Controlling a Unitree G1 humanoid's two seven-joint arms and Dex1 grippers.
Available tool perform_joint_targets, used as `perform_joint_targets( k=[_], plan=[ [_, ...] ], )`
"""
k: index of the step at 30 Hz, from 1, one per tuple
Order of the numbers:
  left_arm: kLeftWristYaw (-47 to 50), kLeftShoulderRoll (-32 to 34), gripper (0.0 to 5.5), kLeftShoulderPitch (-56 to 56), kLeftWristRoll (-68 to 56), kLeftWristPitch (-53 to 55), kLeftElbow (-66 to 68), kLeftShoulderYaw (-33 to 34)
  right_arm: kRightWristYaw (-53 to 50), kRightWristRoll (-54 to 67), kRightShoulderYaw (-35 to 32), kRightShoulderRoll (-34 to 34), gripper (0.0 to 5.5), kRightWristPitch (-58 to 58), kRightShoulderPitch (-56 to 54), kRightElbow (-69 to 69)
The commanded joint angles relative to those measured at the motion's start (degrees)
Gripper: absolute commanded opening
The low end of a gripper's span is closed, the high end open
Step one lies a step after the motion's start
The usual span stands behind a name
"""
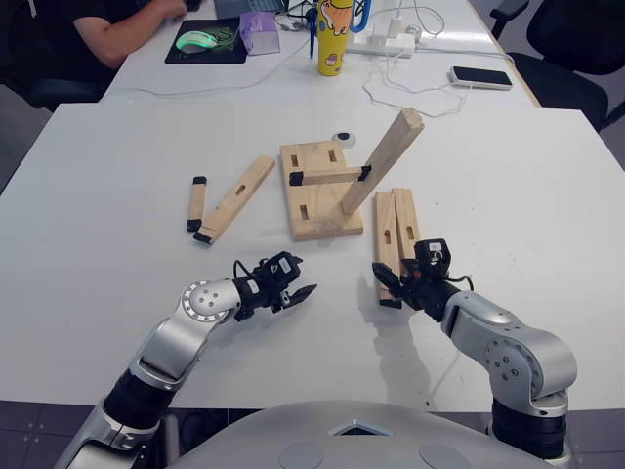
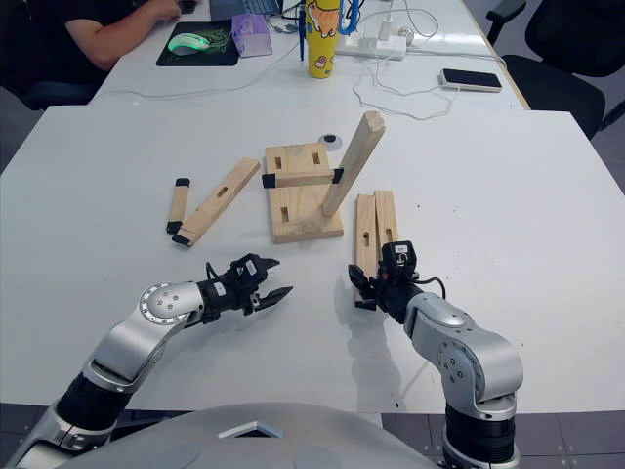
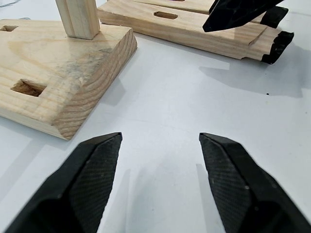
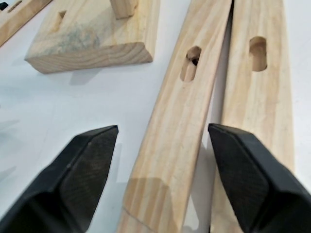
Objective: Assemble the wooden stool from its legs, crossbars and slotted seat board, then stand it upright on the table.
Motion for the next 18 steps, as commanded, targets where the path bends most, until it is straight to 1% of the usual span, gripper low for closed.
perform_joint_targets(
  k=[1,4,8,15,16,18],
  plan=[
    [0.47,-0.29,2.95,0.26,0.13,0.90,-0.59,0.04,-0.99,-2.22,3.14,-0.20,3.46,3.83,-2.55,3.79],
    [0.29,-0.49,2.95,-0.16,0.07,1.06,-0.37,-0.20,-2.84,-4.31,5.65,0.96,3.46,4.90,-5.14,4.83],
    [-0.10,-0.34,2.95,-0.22,0.05,1.03,-0.19,-0.33,-5.83,-7.80,6.80,2.22,3.46,9.29,-7.69,5.42],
    [-0.15,-0.29,2.95,-0.19,0.08,0.97,-0.15,-0.32,-4.65,-10.10,7.32,2.49,3.46,11.10,-8.58,5.30],
    [-0.16,-0.42,2.95,-0.47,0.24,0.68,0.27,-0.50,-4.80,-10.66,7.11,2.86,3.27,10.36,-8.46,6.02],
    [-0.05,-0.54,2.95,-1.11,0.54,0.20,1.05,-0.42,-4.84,-11.19,6.36,3.74,3.11,9.21,-8.14,7.19]
  ],
)
